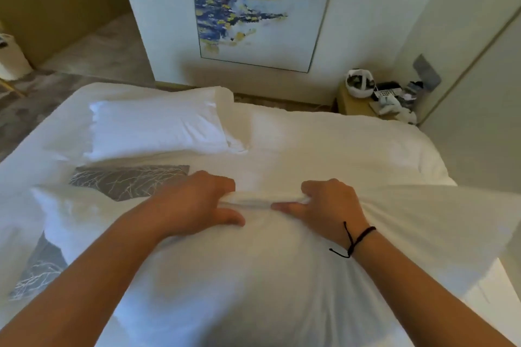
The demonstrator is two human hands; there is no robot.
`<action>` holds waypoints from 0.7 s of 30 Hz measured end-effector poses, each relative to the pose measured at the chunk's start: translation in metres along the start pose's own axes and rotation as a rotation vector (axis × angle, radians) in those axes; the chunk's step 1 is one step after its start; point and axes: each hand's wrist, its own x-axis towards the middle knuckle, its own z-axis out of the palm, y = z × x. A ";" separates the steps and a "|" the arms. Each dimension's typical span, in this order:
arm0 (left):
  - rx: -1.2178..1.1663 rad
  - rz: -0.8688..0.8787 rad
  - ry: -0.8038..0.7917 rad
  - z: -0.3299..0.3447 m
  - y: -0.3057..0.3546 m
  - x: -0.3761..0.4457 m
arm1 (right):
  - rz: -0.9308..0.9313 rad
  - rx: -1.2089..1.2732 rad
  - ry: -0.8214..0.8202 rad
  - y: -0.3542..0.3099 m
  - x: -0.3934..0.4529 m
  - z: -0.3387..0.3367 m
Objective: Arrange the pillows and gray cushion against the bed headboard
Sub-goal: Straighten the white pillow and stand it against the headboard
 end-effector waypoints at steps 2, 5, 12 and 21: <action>0.063 0.000 -0.119 0.028 0.014 0.015 | 0.107 0.028 -0.073 0.025 -0.033 0.027; 0.174 -0.041 -0.287 0.091 0.023 0.025 | 0.168 0.063 -0.273 0.050 -0.084 0.077; 0.323 0.016 0.074 0.158 0.003 -0.006 | -0.016 0.010 -0.282 0.077 -0.117 0.103; 0.312 0.060 0.188 0.175 -0.016 -0.018 | 0.156 -0.213 -0.426 0.122 -0.119 0.067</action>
